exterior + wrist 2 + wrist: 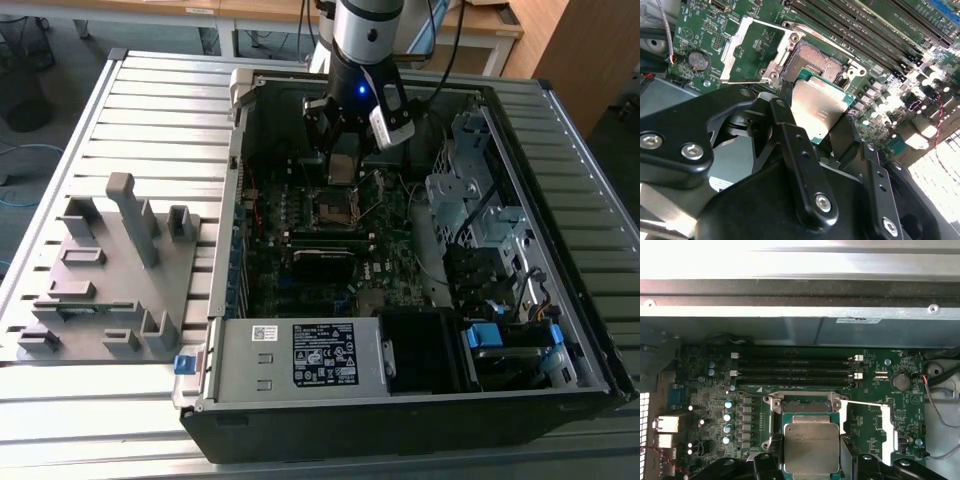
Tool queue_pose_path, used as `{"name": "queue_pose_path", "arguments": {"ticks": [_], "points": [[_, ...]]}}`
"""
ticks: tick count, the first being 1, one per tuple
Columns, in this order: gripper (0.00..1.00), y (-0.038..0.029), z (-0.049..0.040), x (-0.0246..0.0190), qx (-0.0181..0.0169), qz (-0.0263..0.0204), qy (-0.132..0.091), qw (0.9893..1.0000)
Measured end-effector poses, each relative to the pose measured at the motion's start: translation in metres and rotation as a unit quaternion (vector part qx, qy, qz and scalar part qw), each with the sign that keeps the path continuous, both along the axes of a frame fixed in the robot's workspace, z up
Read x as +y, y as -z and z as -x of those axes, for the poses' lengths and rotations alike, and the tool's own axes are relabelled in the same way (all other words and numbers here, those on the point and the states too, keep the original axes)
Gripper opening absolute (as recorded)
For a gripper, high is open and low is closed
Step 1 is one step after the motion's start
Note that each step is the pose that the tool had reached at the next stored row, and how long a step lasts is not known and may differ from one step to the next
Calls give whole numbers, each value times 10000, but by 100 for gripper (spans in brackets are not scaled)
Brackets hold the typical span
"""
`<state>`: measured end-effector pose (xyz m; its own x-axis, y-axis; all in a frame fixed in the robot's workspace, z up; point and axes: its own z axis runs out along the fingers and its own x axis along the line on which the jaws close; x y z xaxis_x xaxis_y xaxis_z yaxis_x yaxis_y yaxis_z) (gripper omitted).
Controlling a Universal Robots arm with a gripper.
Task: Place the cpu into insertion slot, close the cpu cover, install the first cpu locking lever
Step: 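Place the cpu into insertion slot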
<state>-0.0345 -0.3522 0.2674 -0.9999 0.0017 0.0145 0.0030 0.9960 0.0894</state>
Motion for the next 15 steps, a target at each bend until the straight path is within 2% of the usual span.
{"name": "queue_pose_path", "arguments": {"ticks": [4,15], "points": [[54,45,0,0,0,-1,0,10000],[54,64,2,0,0,0,0,10000]]}}
